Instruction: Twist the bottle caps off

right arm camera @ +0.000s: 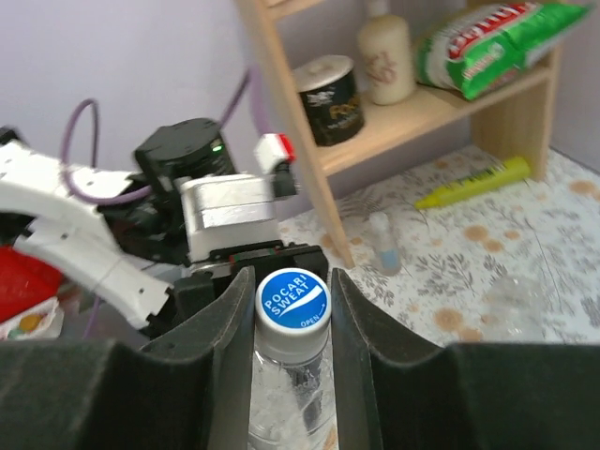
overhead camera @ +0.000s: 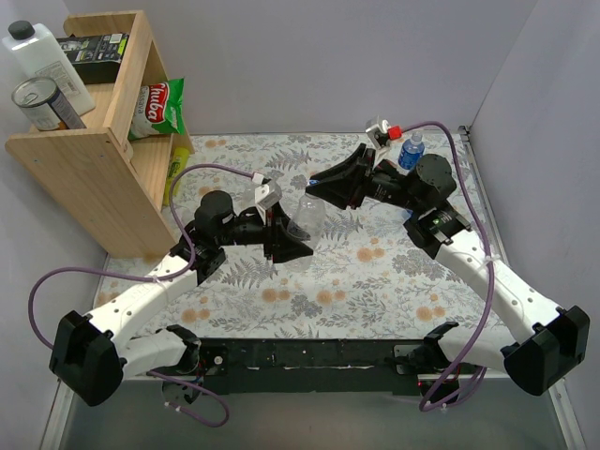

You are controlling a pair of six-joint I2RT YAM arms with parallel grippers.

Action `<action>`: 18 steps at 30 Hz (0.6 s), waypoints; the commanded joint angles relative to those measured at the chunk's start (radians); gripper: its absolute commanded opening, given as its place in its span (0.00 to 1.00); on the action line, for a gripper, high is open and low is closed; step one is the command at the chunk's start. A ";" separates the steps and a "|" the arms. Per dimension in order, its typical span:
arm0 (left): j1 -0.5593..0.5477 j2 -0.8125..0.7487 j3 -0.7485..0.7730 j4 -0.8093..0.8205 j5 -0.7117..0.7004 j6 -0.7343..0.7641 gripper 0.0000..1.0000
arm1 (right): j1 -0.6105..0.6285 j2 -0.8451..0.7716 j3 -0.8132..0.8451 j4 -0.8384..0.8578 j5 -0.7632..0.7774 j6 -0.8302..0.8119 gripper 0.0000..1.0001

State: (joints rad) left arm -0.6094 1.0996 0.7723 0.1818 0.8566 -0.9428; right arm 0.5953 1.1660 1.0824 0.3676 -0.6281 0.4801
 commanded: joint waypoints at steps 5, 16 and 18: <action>0.008 0.016 -0.031 0.491 0.501 -0.290 0.36 | -0.008 -0.020 0.005 0.134 -0.390 -0.149 0.01; 0.008 -0.004 0.062 -0.053 -0.044 0.122 0.38 | -0.049 -0.072 0.050 -0.113 -0.092 -0.187 0.69; 0.005 -0.004 0.065 -0.099 -0.163 0.136 0.38 | -0.049 -0.100 0.036 -0.121 0.043 -0.164 0.75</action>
State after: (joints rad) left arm -0.5987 1.1362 0.7872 0.2333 1.0073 -0.9291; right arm 0.5552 1.1229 1.1015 0.3260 -0.8394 0.3351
